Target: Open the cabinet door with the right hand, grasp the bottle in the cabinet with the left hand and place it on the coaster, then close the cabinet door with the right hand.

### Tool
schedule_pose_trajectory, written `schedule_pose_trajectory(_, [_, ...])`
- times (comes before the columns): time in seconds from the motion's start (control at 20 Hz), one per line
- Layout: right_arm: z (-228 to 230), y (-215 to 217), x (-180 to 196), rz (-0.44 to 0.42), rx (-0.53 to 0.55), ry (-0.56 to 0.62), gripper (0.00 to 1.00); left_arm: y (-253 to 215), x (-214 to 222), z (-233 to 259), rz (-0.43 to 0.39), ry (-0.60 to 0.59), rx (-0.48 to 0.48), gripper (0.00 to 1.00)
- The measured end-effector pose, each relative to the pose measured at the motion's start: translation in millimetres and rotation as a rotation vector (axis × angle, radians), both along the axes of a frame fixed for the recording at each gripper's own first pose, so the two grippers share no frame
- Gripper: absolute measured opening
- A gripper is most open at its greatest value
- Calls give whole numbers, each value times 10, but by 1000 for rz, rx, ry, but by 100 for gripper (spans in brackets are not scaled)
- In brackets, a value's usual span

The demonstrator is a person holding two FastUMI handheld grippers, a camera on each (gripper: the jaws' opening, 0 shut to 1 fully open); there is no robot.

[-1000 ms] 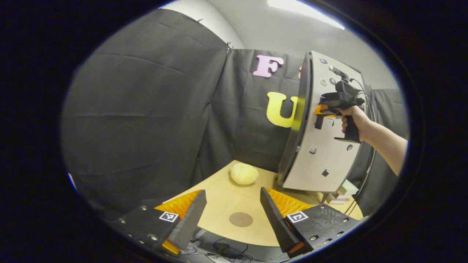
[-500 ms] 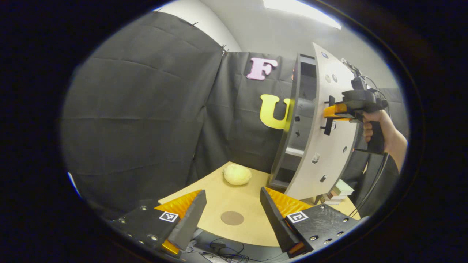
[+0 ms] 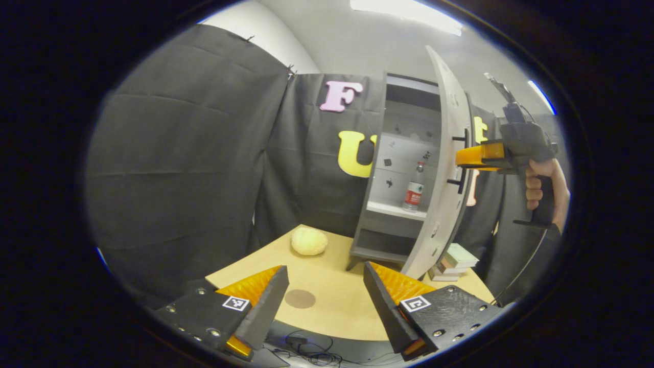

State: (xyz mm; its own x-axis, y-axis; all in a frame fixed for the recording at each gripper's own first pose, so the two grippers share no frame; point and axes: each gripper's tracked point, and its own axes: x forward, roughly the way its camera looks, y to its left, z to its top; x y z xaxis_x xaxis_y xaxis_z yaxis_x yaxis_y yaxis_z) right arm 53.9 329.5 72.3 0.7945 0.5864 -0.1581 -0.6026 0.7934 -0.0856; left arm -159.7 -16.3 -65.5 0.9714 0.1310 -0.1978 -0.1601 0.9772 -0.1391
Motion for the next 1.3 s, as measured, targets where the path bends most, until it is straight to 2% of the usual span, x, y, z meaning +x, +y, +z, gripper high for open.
schedule_pose_trajectory(0.2, [9, -95, -16, -3, 16, 5, 10, -295, -79, 66, -30, 12, 42, 89])
schedule_pose_trajectory(0.55, [16, -287, -50, -27, 39, 5, 9, -729, -94, 99, -91, 21, 61, 89])
schedule_pose_trajectory(0.7, [26, -405, -42, -66, 31, -5, 9, -886, -87, 134, -116, 17, 94, 89])
schedule_pose_trajectory(1.0, [51, -664, 8, -149, 33, -16, 8, -1250, 18, 83, -163, 25, 74, 89])
schedule_pose_trajectory(1.05, [55, -715, 26, -164, 31, -17, 5, -1312, 24, 86, -172, 26, 73, 89])
schedule_pose_trajectory(1.15, [68, -787, 52, -195, 36, -21, 8, -1417, 53, 86, -187, 25, 75, 89])
schedule_pose_trajectory(1.3, [52, -799, 41, -198, 70, -8, 7, -1564, 85, 127, -200, 22, 78, 89])
